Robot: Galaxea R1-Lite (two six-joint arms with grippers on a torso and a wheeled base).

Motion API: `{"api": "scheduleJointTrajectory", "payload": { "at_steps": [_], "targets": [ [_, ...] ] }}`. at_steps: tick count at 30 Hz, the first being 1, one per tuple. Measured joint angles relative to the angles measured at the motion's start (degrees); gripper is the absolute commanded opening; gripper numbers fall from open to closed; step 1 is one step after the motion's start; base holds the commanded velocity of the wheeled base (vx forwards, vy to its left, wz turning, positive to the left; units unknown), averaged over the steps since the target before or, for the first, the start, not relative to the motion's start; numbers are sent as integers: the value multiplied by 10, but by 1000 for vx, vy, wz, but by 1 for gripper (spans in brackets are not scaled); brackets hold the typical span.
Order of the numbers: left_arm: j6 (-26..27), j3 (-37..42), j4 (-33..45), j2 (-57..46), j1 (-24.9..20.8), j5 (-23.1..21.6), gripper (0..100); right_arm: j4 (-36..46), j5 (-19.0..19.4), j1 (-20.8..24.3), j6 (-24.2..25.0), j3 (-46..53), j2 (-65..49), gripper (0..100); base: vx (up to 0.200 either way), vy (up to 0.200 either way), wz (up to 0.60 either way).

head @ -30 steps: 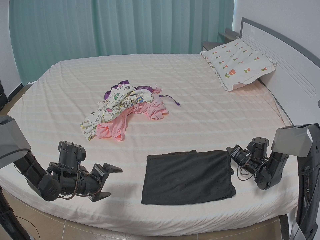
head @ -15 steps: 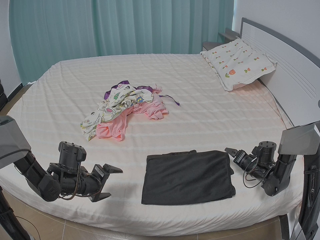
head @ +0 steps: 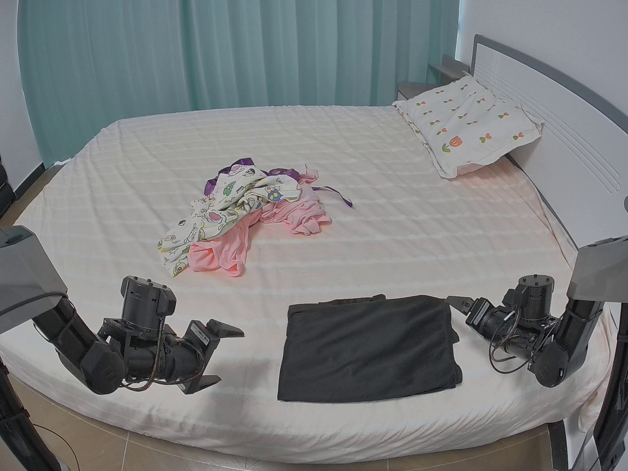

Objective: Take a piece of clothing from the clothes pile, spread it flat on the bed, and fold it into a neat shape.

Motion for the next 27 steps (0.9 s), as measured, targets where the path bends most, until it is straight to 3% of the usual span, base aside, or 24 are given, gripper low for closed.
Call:
{"api": "scheduleJointTrajectory", "payload": {
  "at_steps": [6,20,27],
  "targets": [
    [-7,-5,-2,0,-10,0,100,-17,-1,2,43,26,-8,100,0,-133,0],
    [-27,-9,1,-4,-35,3,100,-22,2,-8,49,55,-33,100,0,-200,0],
    [2,-18,0,-1,-58,13,100,-23,1,-5,49,58,-30,100,0,0,0]
  ]
}}
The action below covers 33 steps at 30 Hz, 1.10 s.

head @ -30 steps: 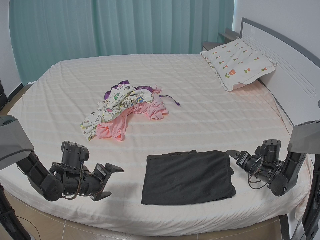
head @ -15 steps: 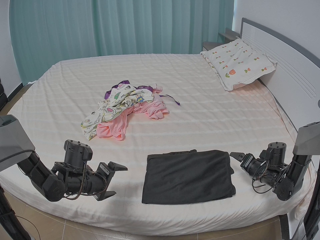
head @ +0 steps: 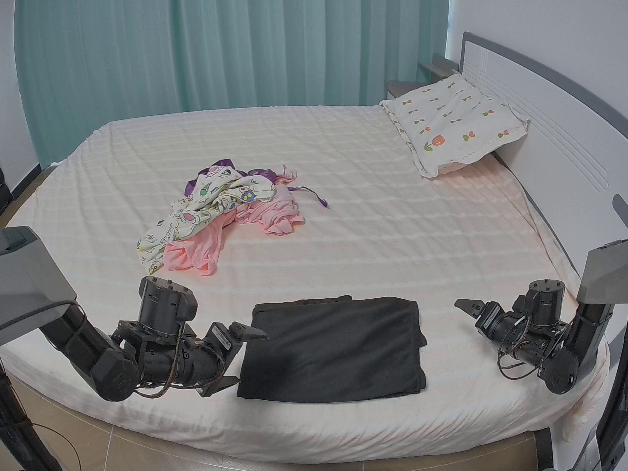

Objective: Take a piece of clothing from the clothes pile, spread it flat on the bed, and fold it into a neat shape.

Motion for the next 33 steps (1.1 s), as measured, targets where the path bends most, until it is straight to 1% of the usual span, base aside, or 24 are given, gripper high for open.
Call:
{"api": "scheduleJointTrajectory", "payload": {
  "at_steps": [3,6,9,13,14,16,19,33],
  "targets": [
    [60,-3,1,6,-1,2,100,0,0,1,0,0,1,100,0,0,0],
    [139,-9,1,19,1,13,100,0,0,3,1,1,2,100,0,0,0],
    [193,-23,2,37,8,36,100,-4,0,7,1,3,3,100,0,0,0],
    [270,-50,2,65,16,74,100,-27,-1,14,0,10,5,100,0,0,0],
    [280,-55,2,69,18,81,100,-36,0,15,0,13,7,100,0,0,0],
    [296,-65,3,78,24,88,100,-54,-2,18,0,18,11,100,0,0,0],
    [306,-78,3,88,26,92,100,-61,-2,20,-1,23,17,100,0,0,0],
    [303,-154,2,159,28,87,100,-62,-2,21,-2,24,33,100,0,0,0]
  ]
}}
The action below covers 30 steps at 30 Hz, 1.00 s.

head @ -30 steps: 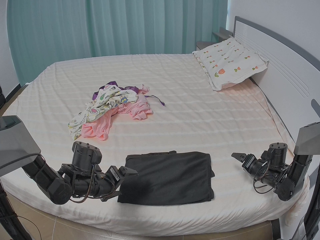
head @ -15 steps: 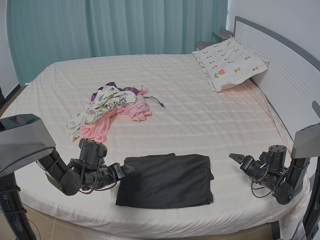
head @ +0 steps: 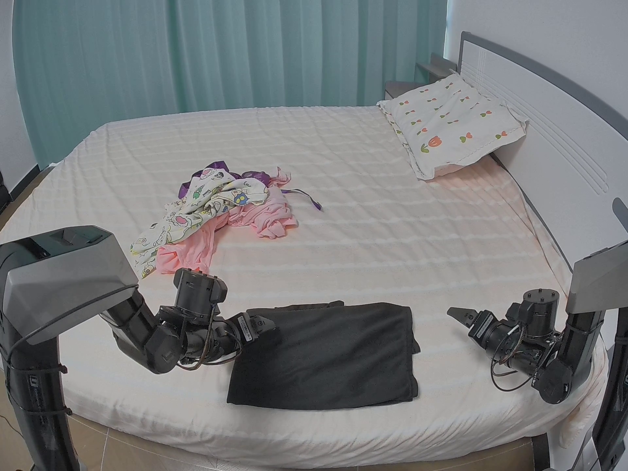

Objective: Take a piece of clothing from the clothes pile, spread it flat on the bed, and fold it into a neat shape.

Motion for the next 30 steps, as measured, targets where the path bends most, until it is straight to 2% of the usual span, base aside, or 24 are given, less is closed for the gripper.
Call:
{"api": "scheduleJointTrajectory", "payload": {
  "at_steps": [9,16,20,30],
  "targets": [
    [0,-8,-4,18,0,-13,100,1,1,1,0,-1,5,100,0,0,0],
    [3,16,-23,10,0,-61,100,1,3,0,-1,-3,10,100,0,0,0],
    [4,29,-51,-1,-1,-66,100,1,4,0,-1,-3,12,100,0,0,0],
    [9,36,-55,1,-6,-75,100,0,4,-1,-1,-3,14,100,0,0,0]
  ]
}}
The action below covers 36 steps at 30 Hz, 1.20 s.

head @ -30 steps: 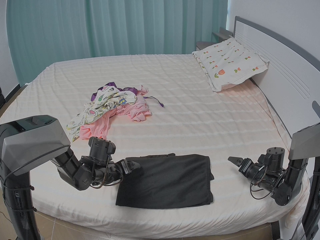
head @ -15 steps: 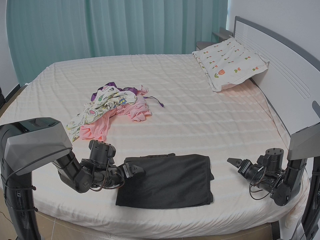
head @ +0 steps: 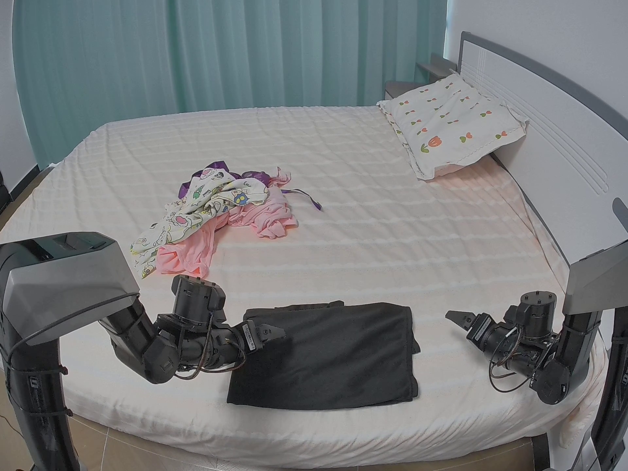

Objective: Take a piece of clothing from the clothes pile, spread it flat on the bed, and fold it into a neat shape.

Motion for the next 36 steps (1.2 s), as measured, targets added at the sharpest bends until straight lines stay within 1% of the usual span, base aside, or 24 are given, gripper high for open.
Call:
{"api": "scheduleJointTrajectory", "payload": {
  "at_steps": [1,6,13,27,36],
  "targets": [
    [2,0,0,1,0,-1,0,0,0,0,0,0,0,100,0,0,0],
    [18,5,0,8,-2,-1,0,0,0,0,0,-1,0,100,0,0,0],
    [20,25,-3,9,1,-1,0,-2,0,-2,1,-2,0,100,0,0,0],
    [14,57,-10,-36,23,5,0,-1,1,-2,2,-2,0,100,0,0,0],
    [-8,57,-10,-40,37,2,0,-1,2,-1,4,-2,0,100,0,0,0]
  ]
}}
